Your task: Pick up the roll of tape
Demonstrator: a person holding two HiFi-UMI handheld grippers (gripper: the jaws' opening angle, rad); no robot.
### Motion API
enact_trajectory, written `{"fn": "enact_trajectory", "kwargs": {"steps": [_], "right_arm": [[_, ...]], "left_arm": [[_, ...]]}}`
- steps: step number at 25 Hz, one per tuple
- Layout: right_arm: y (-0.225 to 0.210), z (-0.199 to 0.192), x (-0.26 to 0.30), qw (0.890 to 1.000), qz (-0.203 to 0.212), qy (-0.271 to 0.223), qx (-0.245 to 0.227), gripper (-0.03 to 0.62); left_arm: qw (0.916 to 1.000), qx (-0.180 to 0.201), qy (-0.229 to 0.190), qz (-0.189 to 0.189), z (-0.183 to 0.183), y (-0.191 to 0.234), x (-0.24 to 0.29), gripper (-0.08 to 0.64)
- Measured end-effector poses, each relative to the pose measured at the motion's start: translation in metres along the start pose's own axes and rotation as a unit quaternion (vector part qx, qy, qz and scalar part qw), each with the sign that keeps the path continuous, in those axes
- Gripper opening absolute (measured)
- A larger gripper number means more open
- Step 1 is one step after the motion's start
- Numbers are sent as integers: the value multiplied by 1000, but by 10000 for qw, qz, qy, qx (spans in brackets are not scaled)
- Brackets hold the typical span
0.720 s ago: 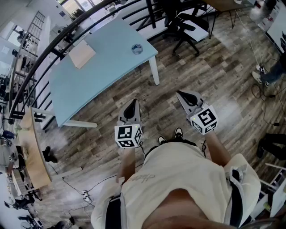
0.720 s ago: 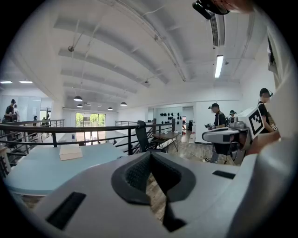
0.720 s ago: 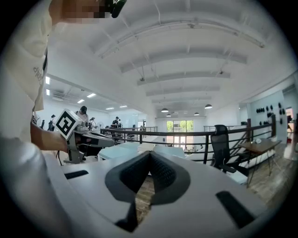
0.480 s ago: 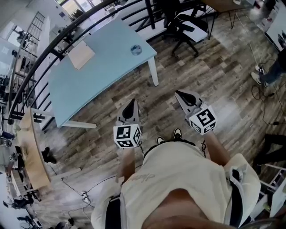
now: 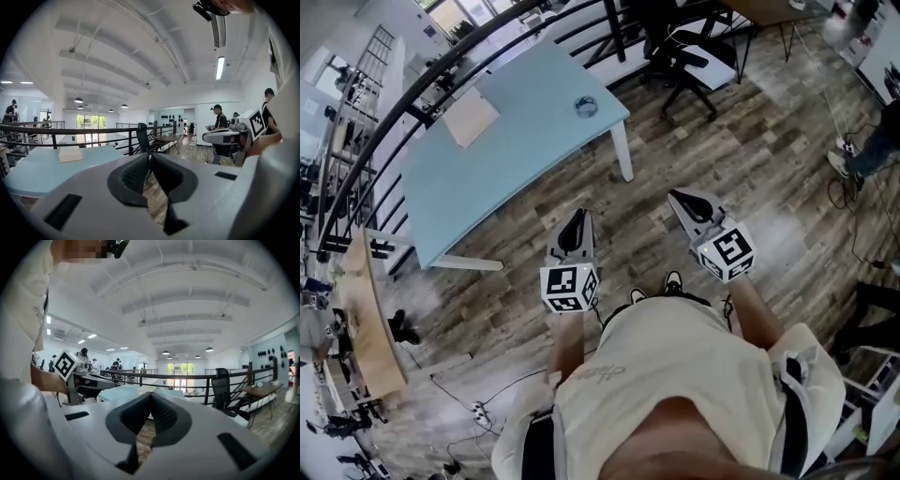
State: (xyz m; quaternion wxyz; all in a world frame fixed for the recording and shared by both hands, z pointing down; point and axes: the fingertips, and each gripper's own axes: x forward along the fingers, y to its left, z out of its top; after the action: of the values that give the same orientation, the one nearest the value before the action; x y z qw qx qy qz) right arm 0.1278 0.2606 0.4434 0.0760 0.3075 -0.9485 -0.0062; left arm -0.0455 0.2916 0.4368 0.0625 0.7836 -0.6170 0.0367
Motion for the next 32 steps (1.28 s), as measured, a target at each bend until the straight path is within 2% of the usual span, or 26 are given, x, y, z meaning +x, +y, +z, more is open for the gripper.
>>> {"fn": "enact_trajectory", "kwargs": {"steps": [3,4,5,7,18,23,32], "right_arm": [[0,2,2,10000,-62,0,27,6],[1,2,3,10000,-78,-2,41,6],[3,3,4,9999,-92,-4,55,6],[8,1,5,9999,-114,4,72,6],[28,1,15,9994,-309,97,125,6],[30,-2,19,9989,-365,96,262,6],[-9,-14,53,9990,-253,147,333,6]], "left_arm": [[10000,46,-5,65,2,7,-1,23],[10000,50,2,50,3,9,-2,37],[10000,42,12,15,2,11,-2,96],[10000,27,18,-37,1,13,-4,117],[9993,-105,-135,-323,2,29,-16,118],[9990,-229,-171,-335,1,38,-16,118],[9995,-245,-51,-172,-1,54,23,118]]}}
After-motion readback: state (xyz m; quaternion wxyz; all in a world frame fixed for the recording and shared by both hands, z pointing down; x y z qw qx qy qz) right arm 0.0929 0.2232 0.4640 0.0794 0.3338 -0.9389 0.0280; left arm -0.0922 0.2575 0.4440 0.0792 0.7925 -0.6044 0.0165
